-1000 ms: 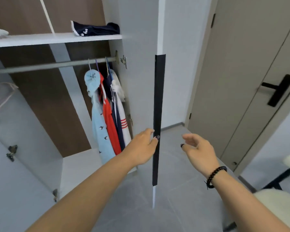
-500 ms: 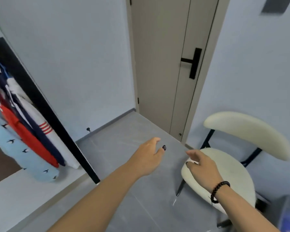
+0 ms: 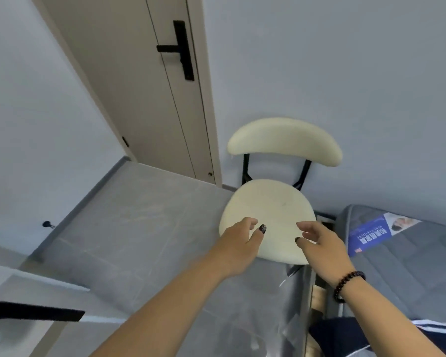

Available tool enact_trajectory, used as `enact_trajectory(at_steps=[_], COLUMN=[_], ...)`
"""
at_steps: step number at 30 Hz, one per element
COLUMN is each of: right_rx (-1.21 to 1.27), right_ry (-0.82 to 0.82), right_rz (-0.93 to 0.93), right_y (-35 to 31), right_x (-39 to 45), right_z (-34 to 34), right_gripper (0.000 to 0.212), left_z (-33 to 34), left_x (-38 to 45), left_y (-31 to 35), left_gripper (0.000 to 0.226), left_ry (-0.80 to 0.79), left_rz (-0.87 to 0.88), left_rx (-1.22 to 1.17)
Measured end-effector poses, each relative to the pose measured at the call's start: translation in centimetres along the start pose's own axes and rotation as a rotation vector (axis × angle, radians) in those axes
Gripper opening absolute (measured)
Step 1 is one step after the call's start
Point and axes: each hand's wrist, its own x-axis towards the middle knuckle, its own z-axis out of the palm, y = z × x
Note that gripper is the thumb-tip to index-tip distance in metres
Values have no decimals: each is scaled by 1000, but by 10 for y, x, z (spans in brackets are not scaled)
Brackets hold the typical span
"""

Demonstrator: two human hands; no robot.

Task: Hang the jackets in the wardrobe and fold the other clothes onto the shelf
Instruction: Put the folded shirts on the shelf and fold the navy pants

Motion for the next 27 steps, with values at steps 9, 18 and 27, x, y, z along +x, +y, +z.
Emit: enact_trajectory(at_steps=[9, 18, 27], right_rx=[75, 98, 214], right_ry=[100, 114, 242], right_rz=[270, 484, 774], right_y=[117, 246, 394], right_x=[-19, -4, 2], right_z=[-38, -86, -78], right_gripper=[33, 31, 35], left_z=[110, 235, 372], left_x=[48, 86, 118], left_y=[9, 20, -8], left_gripper=[48, 48, 44], left_ry=[-259, -452, -671], left_rz=[19, 25, -25], left_rx=[79, 222, 336])
